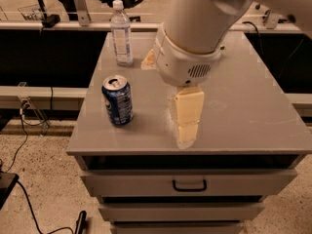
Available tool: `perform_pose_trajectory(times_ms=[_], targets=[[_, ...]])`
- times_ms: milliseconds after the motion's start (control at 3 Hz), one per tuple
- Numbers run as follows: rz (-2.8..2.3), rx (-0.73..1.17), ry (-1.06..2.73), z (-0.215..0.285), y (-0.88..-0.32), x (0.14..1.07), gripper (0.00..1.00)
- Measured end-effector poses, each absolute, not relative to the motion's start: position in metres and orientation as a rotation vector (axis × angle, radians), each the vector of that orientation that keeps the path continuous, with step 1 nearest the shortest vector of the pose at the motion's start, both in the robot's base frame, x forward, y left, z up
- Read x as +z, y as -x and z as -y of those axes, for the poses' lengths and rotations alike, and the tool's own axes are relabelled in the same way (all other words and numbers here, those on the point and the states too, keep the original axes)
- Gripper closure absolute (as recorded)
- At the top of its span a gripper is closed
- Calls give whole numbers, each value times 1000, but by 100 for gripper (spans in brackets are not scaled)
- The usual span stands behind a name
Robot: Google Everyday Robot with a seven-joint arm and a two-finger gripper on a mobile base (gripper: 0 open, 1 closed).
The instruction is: Pick pepsi can
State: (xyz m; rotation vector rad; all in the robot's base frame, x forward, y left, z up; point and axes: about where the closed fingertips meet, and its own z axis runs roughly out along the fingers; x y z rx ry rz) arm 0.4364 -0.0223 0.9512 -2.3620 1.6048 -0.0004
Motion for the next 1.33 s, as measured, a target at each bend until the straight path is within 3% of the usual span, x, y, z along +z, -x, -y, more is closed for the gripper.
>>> perform_pose_trajectory(times_ms=[1333], targets=[[-1286,-68,2465,-50,-510,962,0]])
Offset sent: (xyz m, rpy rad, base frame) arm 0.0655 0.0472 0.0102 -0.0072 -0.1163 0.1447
